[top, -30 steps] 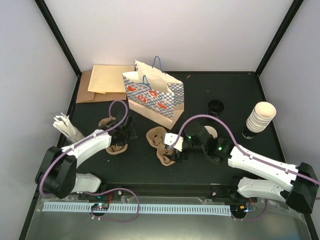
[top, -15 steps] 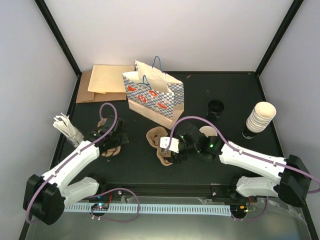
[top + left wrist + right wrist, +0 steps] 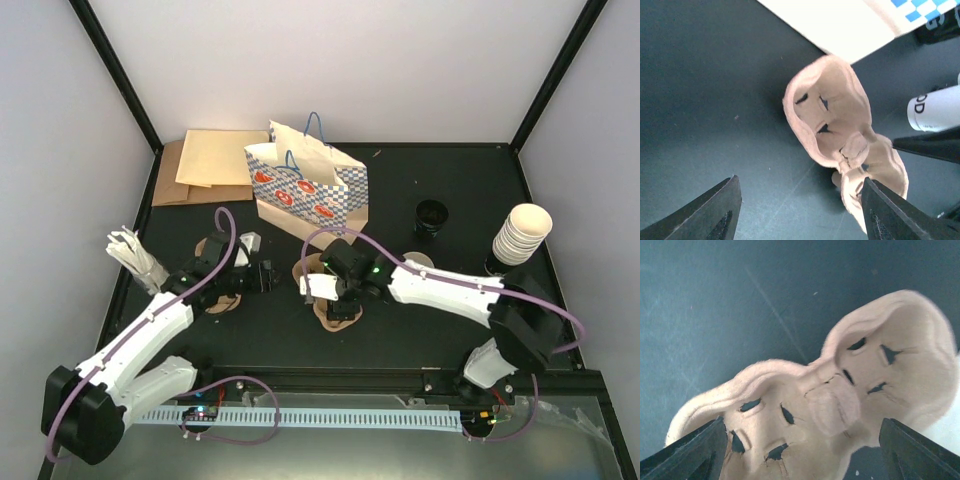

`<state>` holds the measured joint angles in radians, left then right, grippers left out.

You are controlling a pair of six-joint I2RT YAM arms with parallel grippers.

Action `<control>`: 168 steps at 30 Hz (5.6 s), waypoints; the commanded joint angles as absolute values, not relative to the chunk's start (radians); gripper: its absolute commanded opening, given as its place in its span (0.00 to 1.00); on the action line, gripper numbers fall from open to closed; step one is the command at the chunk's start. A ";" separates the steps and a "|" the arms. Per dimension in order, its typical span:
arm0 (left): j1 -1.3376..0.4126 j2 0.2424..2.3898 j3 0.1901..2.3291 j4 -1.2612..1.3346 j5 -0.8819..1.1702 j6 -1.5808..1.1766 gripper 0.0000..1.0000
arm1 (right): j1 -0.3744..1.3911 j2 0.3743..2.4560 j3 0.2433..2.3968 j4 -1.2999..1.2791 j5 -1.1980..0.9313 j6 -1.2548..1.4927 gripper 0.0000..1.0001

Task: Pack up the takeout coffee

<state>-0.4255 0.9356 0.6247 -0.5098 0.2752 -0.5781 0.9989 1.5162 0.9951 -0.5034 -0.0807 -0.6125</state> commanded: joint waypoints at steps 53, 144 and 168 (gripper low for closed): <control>-0.385 0.731 0.733 -0.661 0.044 -0.504 0.75 | 0.925 1.785 1.294 -0.752 -0.212 -1.040 0.40; -0.703 1.550 1.694 -1.026 -0.639 -1.042 0.01 | 0.882 0.756 0.918 -0.315 0.182 -0.425 0.40; -0.706 0.984 1.330 -0.804 -0.153 -0.074 0.02 | 0.881 0.982 1.368 -0.418 -0.070 -0.245 0.39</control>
